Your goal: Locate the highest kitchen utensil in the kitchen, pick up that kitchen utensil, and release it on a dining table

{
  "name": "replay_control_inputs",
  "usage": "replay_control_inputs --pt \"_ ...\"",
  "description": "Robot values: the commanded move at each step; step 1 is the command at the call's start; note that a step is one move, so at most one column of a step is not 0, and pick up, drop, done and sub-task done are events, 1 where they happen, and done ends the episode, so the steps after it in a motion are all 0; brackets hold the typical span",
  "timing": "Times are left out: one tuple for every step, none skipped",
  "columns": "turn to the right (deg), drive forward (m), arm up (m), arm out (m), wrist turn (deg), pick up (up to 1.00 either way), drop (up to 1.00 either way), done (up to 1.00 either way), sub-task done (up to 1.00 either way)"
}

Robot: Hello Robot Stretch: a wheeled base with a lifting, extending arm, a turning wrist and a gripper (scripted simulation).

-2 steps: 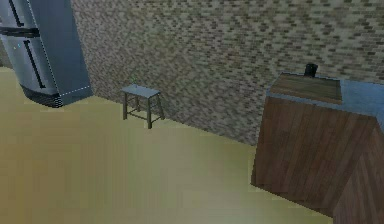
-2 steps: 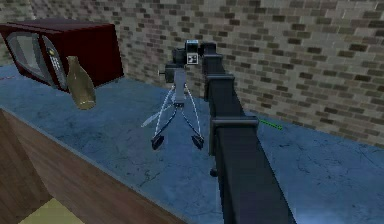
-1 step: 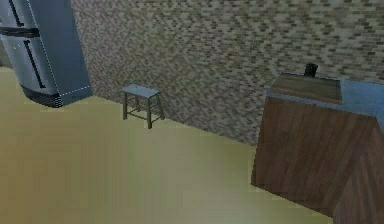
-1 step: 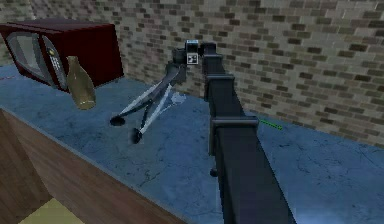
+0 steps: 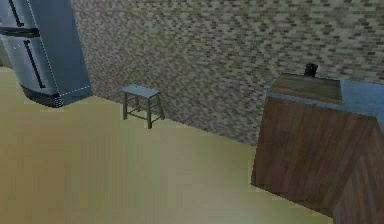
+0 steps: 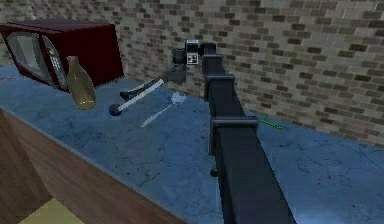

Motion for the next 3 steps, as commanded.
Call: replay_control_inputs --pt "0.0 0.00 0.00 0.00 27.0 0.00 0.00 0.00 0.00" --pt "0.0 0.00 -0.16 0.00 0.0 0.00 0.00 0.00 0.00" --pt "0.0 0.00 0.00 0.00 0.0 1.00 0.00 0.00 0.00"
